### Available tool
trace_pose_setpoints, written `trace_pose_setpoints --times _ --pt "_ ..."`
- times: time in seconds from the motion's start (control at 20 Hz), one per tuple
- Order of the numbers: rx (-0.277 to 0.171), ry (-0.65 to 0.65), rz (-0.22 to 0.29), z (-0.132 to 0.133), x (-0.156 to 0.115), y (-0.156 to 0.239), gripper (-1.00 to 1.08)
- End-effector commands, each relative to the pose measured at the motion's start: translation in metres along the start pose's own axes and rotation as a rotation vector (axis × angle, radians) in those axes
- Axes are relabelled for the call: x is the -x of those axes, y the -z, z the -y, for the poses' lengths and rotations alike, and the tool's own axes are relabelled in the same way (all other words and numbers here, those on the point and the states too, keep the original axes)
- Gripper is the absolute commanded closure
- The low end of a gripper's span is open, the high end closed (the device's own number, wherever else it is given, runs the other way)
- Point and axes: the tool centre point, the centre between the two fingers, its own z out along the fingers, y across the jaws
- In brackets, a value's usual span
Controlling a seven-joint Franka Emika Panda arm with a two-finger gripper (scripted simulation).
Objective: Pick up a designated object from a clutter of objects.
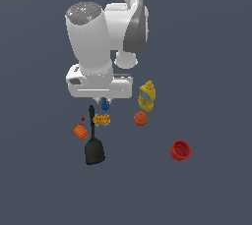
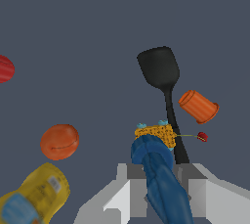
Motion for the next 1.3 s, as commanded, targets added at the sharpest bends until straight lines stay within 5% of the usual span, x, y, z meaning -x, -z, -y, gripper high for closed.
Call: trace_pose_setpoints --times 0.0,0.7,1.25 --pt "-0.001 0.000 0.000 -0.018 0.014 0.023 1.08" --pt "0.000 0.000 0.000 -0.109 0.073 0.132 1.08" --pt "0.002 0.000 0.000 -0.136 0.087 0.163 1.08"
